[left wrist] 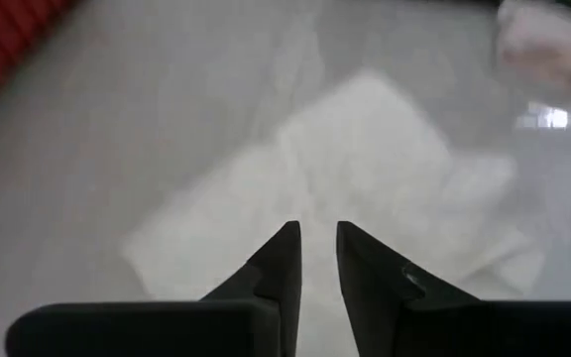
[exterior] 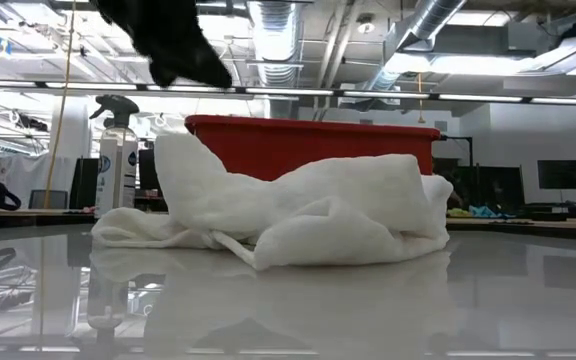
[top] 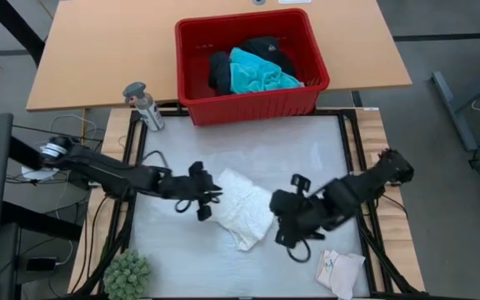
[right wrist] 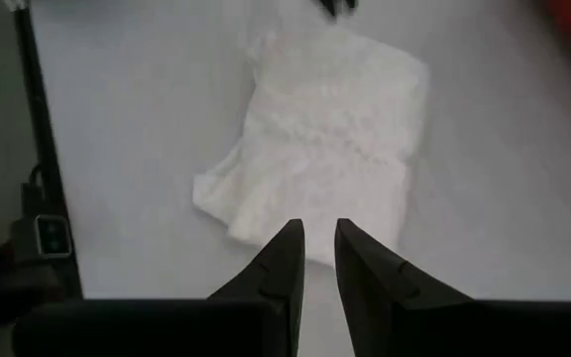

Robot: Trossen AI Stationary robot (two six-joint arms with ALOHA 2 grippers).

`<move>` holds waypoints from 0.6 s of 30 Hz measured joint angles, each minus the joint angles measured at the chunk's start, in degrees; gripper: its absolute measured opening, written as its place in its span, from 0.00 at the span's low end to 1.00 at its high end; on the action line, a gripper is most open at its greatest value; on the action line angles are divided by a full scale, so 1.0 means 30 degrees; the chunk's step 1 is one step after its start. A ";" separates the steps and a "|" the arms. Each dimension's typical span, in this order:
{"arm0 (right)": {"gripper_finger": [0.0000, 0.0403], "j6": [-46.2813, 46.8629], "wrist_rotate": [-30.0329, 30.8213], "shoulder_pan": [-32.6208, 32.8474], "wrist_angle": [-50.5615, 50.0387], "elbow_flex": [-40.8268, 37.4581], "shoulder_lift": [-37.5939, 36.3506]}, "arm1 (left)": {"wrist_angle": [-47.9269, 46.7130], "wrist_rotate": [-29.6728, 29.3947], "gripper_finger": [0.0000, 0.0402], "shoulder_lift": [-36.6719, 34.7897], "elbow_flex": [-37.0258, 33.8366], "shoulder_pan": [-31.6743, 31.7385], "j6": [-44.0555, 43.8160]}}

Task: Fold Laundry from Bin
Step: Fold the white blouse

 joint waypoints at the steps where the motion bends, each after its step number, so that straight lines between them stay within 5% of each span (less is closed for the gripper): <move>1: 0.21 0.0474 0.0376 0.0339 -0.0113 0.0017 0.0157 | -0.0003 0.0592 0.11 0.0591 0.0000 0.0195 0.0000; 7: 0.21 0.3185 0.1409 0.1685 -0.0641 -0.0860 0.0809 | -0.2116 0.4207 0.01 0.3209 0.0000 -0.0356 -0.1432; 13: 0.22 0.3862 0.1620 0.1500 0.2084 -0.3810 0.0802 | -0.4825 0.2015 0.00 0.3252 -0.0007 -0.1991 -0.3454; 18: 0.29 0.0780 0.0795 0.0430 0.8707 -0.7356 0.0884 | -0.4687 0.0927 0.00 0.3392 0.0000 -0.2656 -0.3309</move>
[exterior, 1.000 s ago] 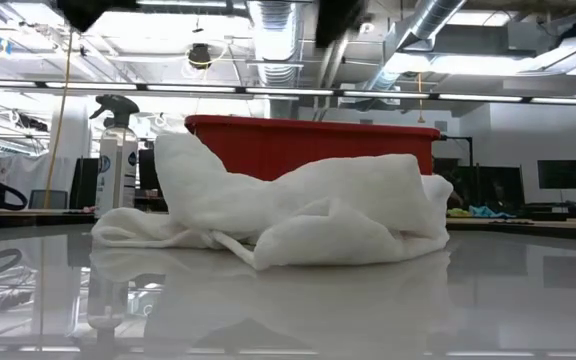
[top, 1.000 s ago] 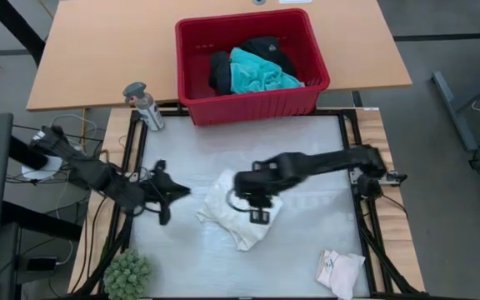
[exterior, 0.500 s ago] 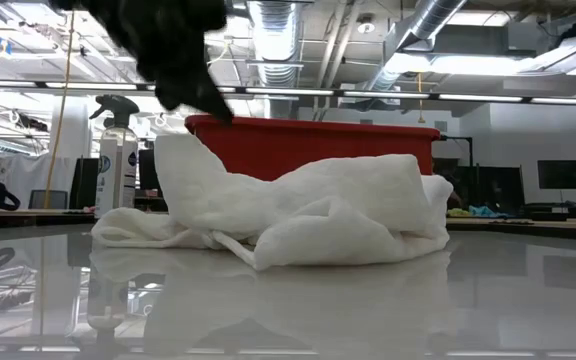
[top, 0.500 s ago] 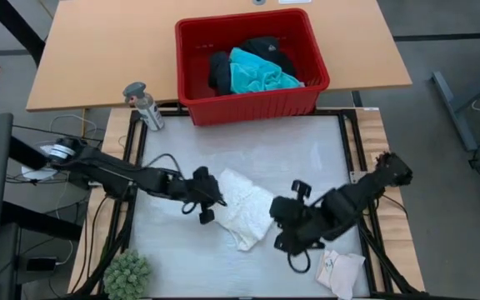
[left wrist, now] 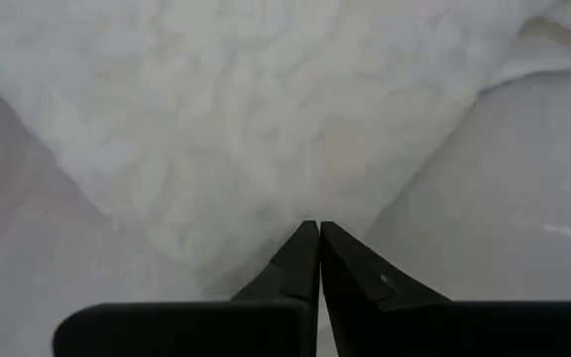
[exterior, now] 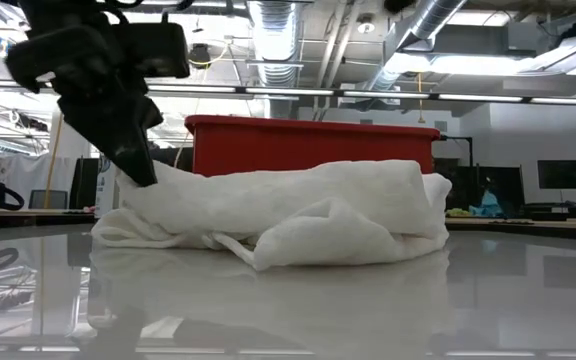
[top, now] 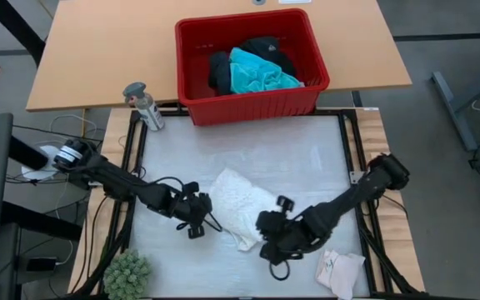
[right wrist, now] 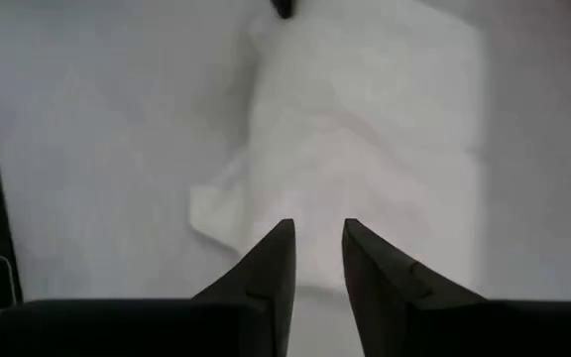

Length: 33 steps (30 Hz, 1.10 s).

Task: Fold Laundry from Bin
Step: Fold the white blouse

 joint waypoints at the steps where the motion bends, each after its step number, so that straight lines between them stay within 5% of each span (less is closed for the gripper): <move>1: 0.29 -0.0359 -0.0196 -0.0289 0.1386 -0.0671 0.0049 | -0.0054 -0.0036 0.00 0.0022 -0.0060 -0.0016 0.0009; 6: 0.20 -0.1115 -0.1932 -0.1050 0.6377 -0.3901 0.0042 | 0.0116 -0.0260 0.00 0.0022 -0.0769 -0.0002 -0.0490; 10: 0.18 -0.0755 -0.3290 -0.0642 0.7292 -0.5049 0.0038 | 0.0851 -0.0123 0.00 0.0014 -0.1441 0.0020 -0.0941; 22: 0.67 -0.1563 -0.3344 0.0022 0.6895 -0.5224 0.0020 | 0.2760 -0.0172 0.00 0.0014 -0.1698 0.0035 -0.1156; 33: 0.69 -0.0799 -0.4275 -0.0387 0.7541 -0.5114 0.2731 | 0.2999 -0.0209 0.00 0.0014 -0.1705 0.0056 -0.1193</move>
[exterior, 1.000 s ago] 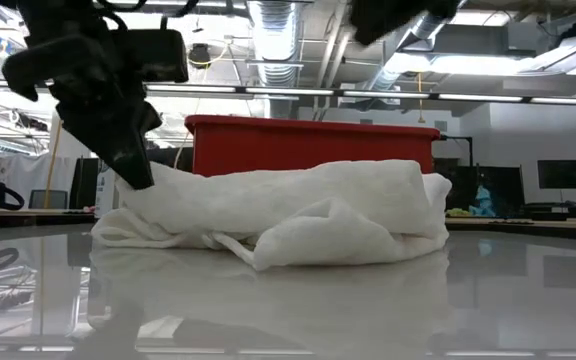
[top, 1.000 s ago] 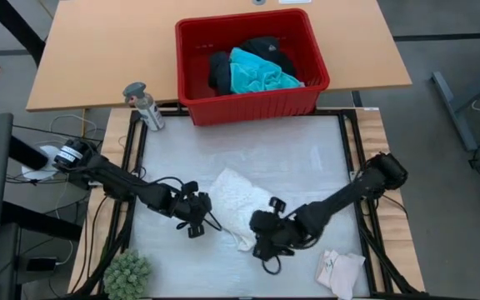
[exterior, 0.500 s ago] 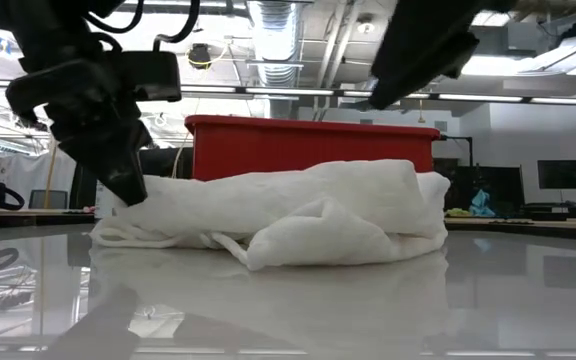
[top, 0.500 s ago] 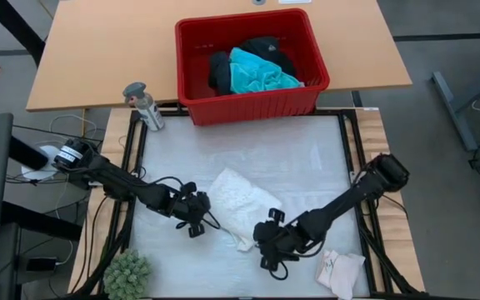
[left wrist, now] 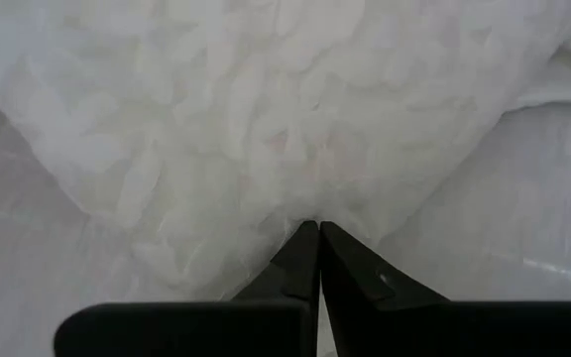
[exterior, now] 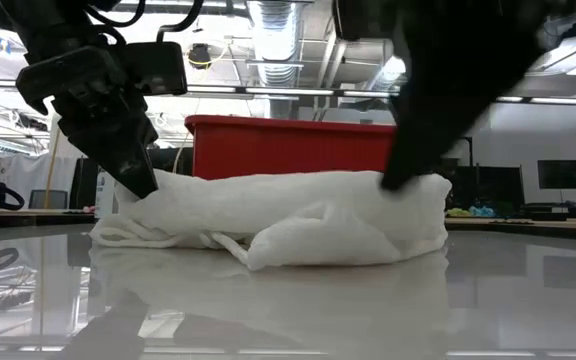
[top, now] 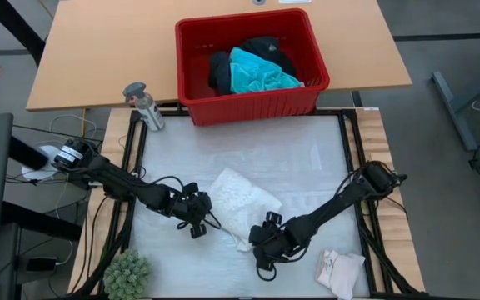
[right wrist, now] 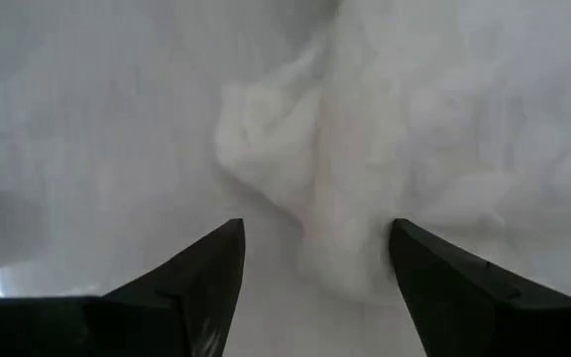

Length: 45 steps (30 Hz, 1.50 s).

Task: Fold Laundry from Bin
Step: Fold the white blouse

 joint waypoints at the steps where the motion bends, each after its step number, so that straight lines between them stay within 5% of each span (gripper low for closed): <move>1: 0.69 0.0272 -0.0016 -0.0057 -0.0037 0.0109 0.0204 | -0.0005 0.0000 0.00 0.0006 0.0000 0.0002 0.0000; 6: 0.58 0.0779 0.0000 -0.0132 -0.0369 0.0562 0.0390 | 0.0151 0.0017 0.00 0.0000 0.0000 0.0143 -0.0003; 17: 0.04 0.1300 0.0248 -0.0230 -0.0790 0.0600 0.0415 | 0.0615 -0.0171 0.00 0.0000 0.0000 0.0350 0.0000; 28: 0.04 -0.3800 -0.0945 -0.0255 -0.0999 0.3235 -0.0263 | 0.1343 -0.0551 0.00 0.0000 0.0000 0.0357 -0.0085; 37: 0.08 -0.7476 -0.3257 -0.2005 0.4463 0.0828 -0.0218 | 0.1686 -0.0750 0.00 0.0000 0.0000 0.0357 -0.0129; 45: 0.10 -0.8896 -0.7241 -0.3247 0.7348 0.0305 -0.0194 | 0.1678 -0.1195 0.00 0.0000 0.0000 0.0415 -0.0532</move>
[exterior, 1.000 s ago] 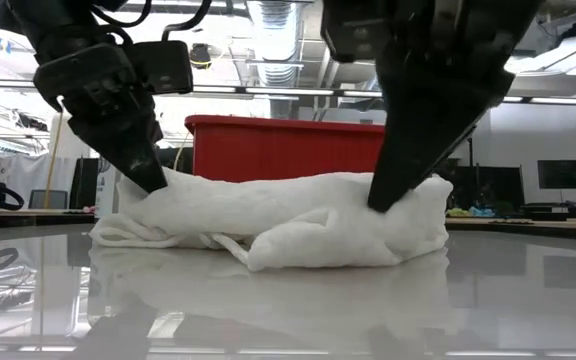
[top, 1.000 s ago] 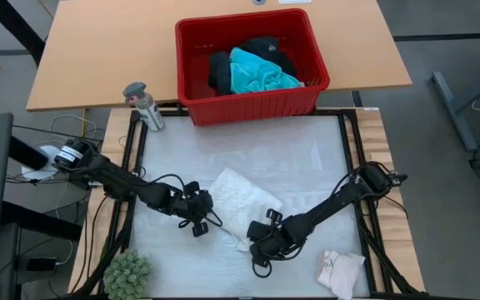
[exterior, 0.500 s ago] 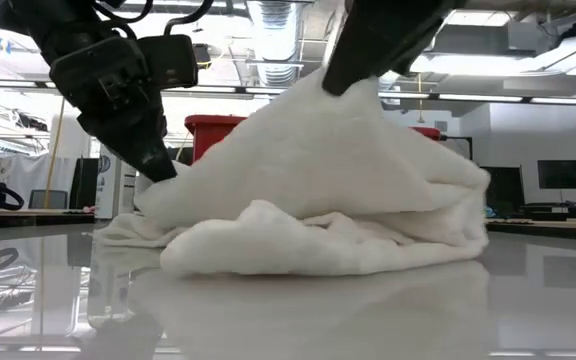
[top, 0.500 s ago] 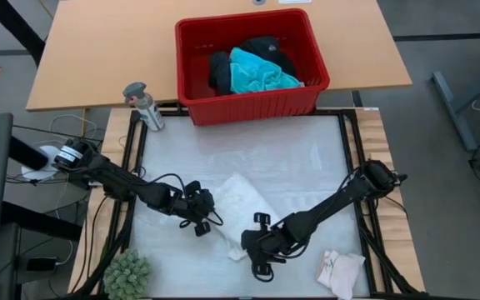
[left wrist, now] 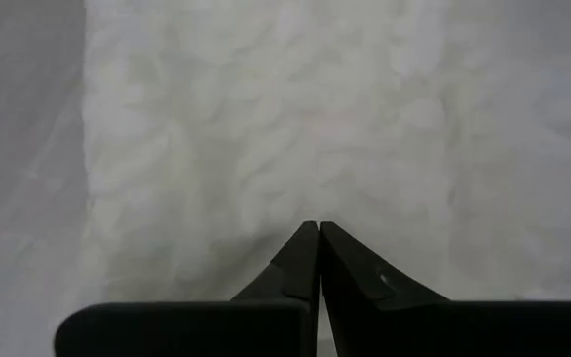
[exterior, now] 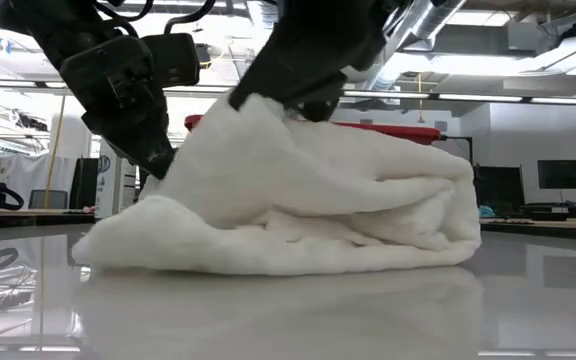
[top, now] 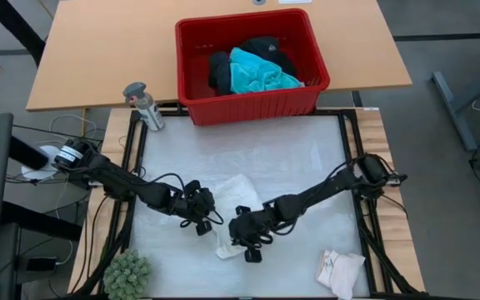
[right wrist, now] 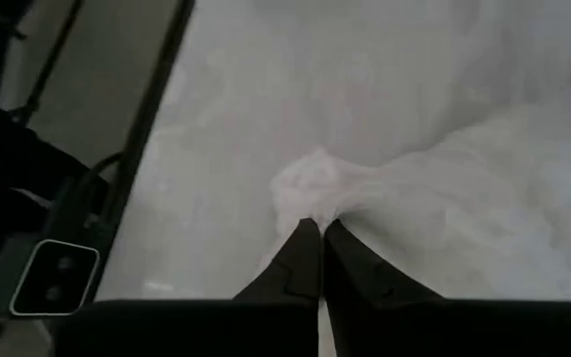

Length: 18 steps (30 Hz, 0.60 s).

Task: Fold Laundry from Bin
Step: Fold the white blouse

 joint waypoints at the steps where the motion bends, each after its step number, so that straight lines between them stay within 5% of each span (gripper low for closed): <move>1: 0.11 -0.0299 -0.0068 0.0017 0.0201 0.0000 -0.0004 | 0.0000 0.0013 0.00 0.0007 0.0000 0.0055 -0.0015; 12: 0.48 0.0261 -0.1354 0.0040 -0.0011 0.0788 -0.0004 | -0.0021 0.0434 0.00 -0.0112 0.0000 0.0928 0.0091; 18: 0.42 0.0518 -0.1735 0.0056 -0.2371 0.1260 -0.0450 | 0.0963 0.0524 0.00 -0.2526 0.0000 0.0984 0.0694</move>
